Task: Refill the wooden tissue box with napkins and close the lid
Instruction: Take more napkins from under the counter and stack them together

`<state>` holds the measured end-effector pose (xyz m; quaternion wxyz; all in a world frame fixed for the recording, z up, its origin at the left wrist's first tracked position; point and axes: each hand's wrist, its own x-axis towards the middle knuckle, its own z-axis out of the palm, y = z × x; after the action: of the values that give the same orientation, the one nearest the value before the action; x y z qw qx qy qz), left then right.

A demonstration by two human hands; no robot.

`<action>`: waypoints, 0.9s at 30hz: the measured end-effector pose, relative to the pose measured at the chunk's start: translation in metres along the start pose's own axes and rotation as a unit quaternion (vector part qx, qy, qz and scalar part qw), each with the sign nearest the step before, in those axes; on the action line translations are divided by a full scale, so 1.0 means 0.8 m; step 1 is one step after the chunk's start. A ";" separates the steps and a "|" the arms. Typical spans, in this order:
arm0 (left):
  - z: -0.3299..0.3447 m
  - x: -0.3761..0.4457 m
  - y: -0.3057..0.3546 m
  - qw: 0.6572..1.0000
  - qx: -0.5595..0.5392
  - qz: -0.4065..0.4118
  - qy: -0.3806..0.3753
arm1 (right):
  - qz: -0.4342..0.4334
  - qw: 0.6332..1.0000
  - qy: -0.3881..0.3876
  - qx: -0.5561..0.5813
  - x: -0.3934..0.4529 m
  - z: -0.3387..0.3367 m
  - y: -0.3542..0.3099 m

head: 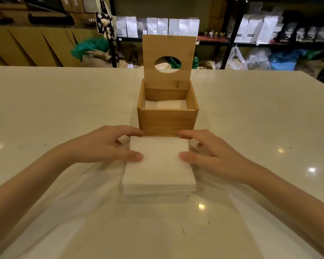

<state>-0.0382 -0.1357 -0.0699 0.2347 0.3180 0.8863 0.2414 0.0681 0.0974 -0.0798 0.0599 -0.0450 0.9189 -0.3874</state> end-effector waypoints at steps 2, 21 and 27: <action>-0.002 0.004 -0.002 0.999 -0.011 -0.018 -0.035 | 0.000 0.999 -0.045 0.019 0.004 0.001 -0.004; -0.010 0.031 0.037 0.980 0.026 -0.059 -0.186 | 0.073 0.969 -0.225 -0.068 0.053 -0.016 -0.028; -0.017 0.022 0.040 0.987 -0.019 -0.033 -0.157 | 0.053 0.978 -0.198 -0.027 0.039 -0.024 -0.032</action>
<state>-0.0437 -0.1058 -0.0458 0.3850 0.3186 0.8434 0.1973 0.0355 0.0896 -0.0505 0.2595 -0.0737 0.9002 -0.3420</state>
